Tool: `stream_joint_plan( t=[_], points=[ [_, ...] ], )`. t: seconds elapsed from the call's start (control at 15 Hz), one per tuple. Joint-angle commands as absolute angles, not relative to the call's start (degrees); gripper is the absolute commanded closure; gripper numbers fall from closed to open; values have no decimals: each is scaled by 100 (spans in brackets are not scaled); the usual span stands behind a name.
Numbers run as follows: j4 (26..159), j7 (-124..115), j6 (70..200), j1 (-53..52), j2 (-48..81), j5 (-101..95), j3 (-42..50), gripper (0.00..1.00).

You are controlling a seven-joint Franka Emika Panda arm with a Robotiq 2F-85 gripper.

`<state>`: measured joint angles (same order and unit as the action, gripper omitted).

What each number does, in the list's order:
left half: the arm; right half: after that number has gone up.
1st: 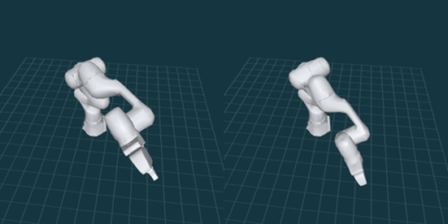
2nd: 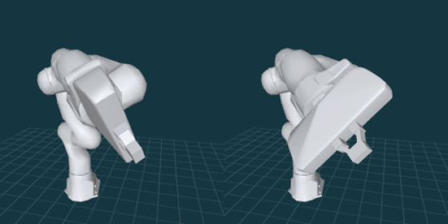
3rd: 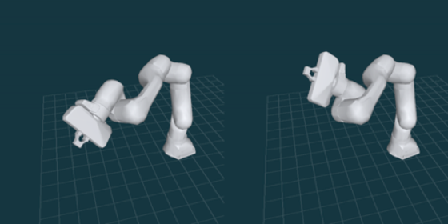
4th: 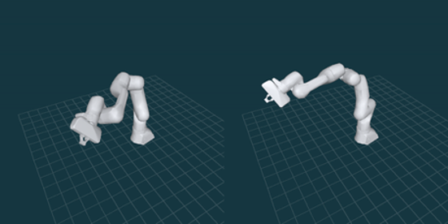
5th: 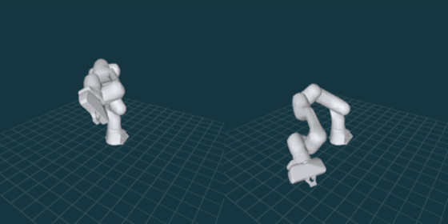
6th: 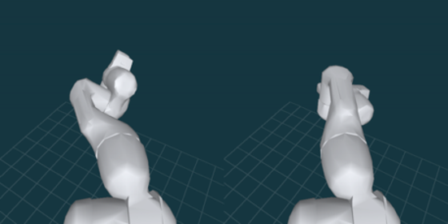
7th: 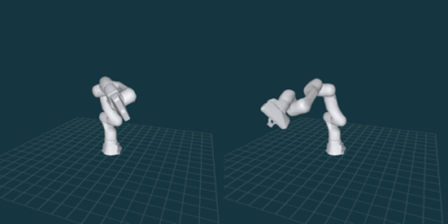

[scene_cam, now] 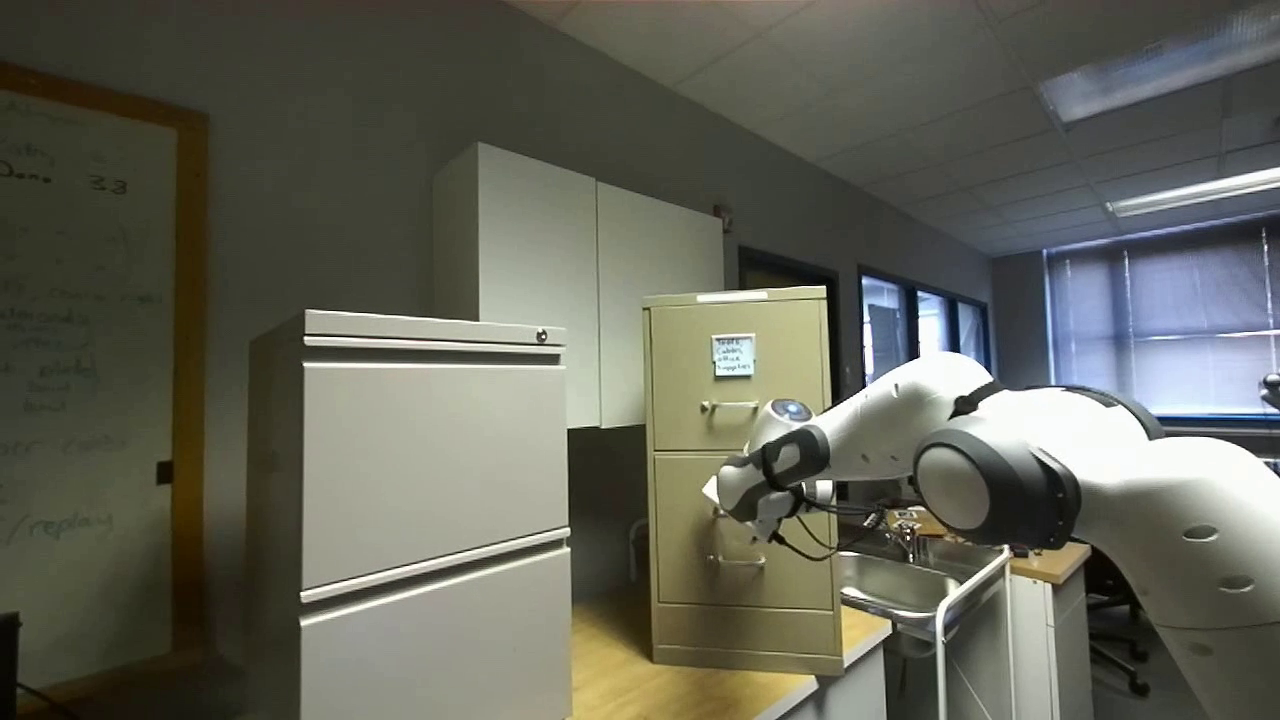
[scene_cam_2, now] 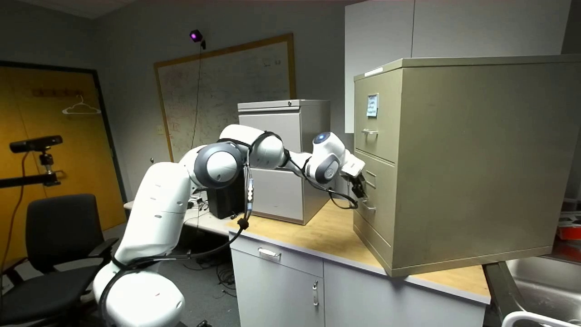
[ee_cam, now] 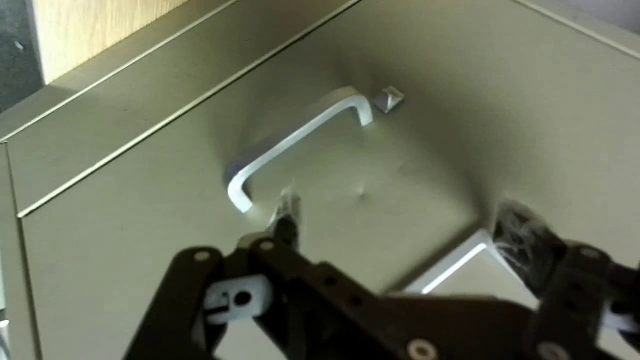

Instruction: Open the bottom drawer on the right

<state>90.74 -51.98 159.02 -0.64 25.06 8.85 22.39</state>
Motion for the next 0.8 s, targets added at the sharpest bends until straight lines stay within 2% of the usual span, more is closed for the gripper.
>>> stream_joint_plan(
  t=[0.0, 0.27, 0.73],
  points=[
    [10546, -6598, 16779, -1081, 1982, -100, 3462, 0],
    [11229, -7795, 17054, -2081, 2182, -673, 4850, 0],
    [11448, -8248, 16886, -3061, 2157, -640, 5728, 0]
  ],
)
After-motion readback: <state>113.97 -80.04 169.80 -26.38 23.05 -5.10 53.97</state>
